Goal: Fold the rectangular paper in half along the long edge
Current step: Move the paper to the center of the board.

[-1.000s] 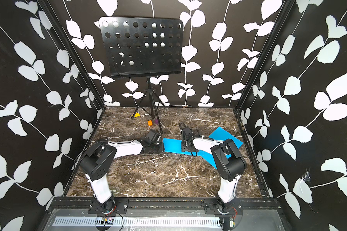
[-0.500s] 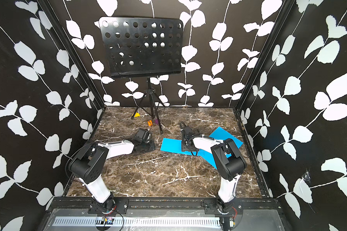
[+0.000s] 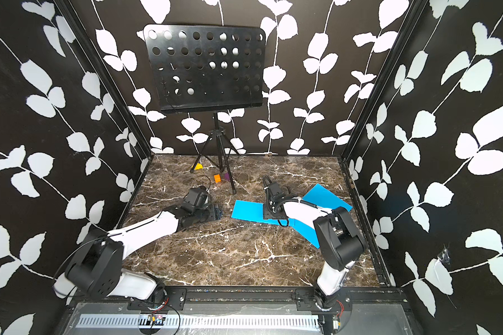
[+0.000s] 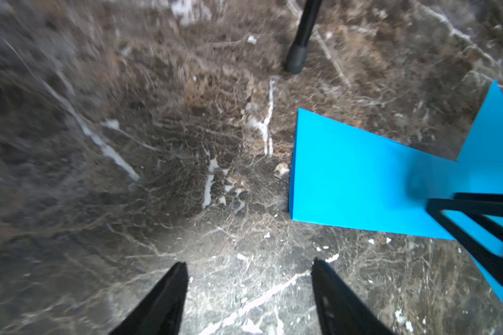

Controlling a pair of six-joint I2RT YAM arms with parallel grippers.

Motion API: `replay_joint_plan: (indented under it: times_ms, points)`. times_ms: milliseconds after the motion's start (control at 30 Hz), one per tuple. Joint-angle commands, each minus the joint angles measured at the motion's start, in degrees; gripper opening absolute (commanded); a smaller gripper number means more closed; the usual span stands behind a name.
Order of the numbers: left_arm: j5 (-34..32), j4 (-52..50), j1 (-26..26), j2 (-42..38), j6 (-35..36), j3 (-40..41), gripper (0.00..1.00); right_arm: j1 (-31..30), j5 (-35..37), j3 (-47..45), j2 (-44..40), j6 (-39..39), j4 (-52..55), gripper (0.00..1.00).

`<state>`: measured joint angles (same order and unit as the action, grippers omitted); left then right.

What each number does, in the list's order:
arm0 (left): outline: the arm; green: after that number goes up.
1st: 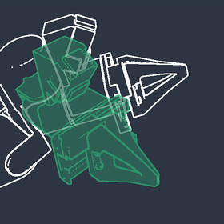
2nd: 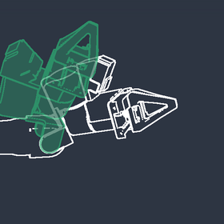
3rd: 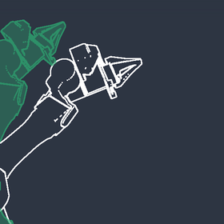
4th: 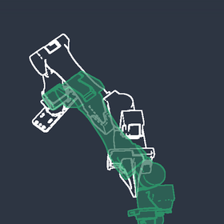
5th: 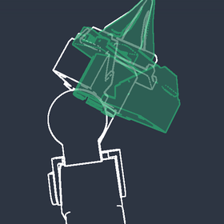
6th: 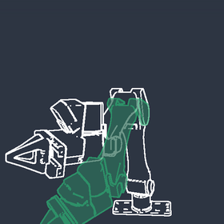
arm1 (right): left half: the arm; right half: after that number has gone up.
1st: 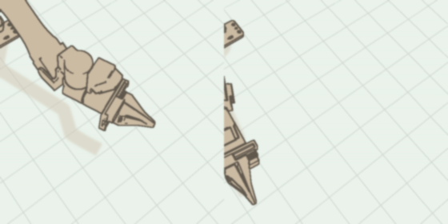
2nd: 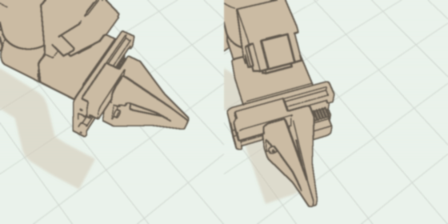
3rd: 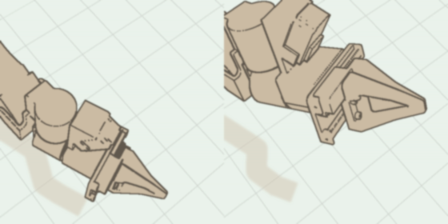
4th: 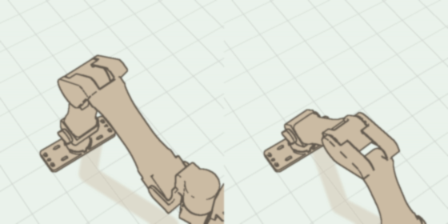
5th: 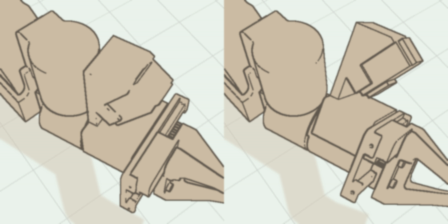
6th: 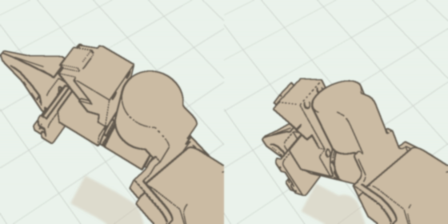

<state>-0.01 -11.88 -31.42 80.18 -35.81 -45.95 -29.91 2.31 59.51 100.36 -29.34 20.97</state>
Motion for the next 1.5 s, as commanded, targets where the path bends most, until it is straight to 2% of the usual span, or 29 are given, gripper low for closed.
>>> replay_joint_plan:
  times_ms: [0,33,100,300,467,600,800,867,933,1033,1133,1200,1333,1467]
  points:
    - [-3.0,-4.8,-0.2,-4.1,1.2,1.3,0.77,-0.6,-0.3,1.5,3.3,-0.3,-0.3,0.65]
    - [-3.6,-5.6,-0.2,-5.2,1.3,1.6,0.81,-0.9,-0.5,2.1,4.0,-0.2,-0.2,0.64]
    - [-4.6,-6.7,-0.2,-7.4,1.5,2.2,0.82,-1.9,-0.3,3.2,5.2,0.1,0.1,0.64]
    - [-7.9,-10.0,-0.2,-12.8,1.9,2.7,0.83,-6.0,-1.1,7.8,9.4,-0.8,1.0,0.63]
    - [-11.0,-13.8,-0.1,-17.5,1.6,2.9,0.83,-12.4,-3.3,15.3,15.8,-4.8,0.0,0.61]
    - [-13.9,-18.1,-0.1,-21.4,1.5,3.0,0.83,-17.2,-7.2,26.0,23.3,-9.1,-2.7,0.61]
    - [-15.9,-22.5,0.0,-26.8,2.1,3.3,0.84,-21.3,-20.7,45.1,36.4,-15.2,-11.0,0.61]
    - [-16.2,-22.9,0.0,-27.9,2.4,3.3,0.84,-21.8,-22.7,51.2,38.6,-15.0,-10.0,0.61]
    - [-16.0,-22.8,0.0,-28.3,2.4,3.2,0.84,-21.7,-22.8,52.5,37.6,-14.0,-10.3,0.61]
    - [-14.4,-20.7,0.0,-28.2,2.1,3.4,0.85,-21.3,-19.4,48.4,31.8,-10.2,-10.3,0.63]
    - [-11.6,-17.7,-0.1,-27.0,1.5,3.7,0.86,-19.7,-14.3,36.9,22.3,-7.5,-13.7,0.68]
    - [-9.9,-15.0,-0.3,-25.5,1.4,4.3,0.87,-17.8,-8.3,26.8,14.9,-7.8,-15.6,0.75]
    - [-8.1,-8.5,-1.9,-20.6,1.6,5.7,0.9,-11.9,4.1,7.7,0.5,-7.6,-13.7,0.82]
    - [-8.1,-4.2,-5.8,-14.0,1.7,4.2,0.92,-2.4,12.0,-4.2,-11.6,-5.7,-6.9,0.87]
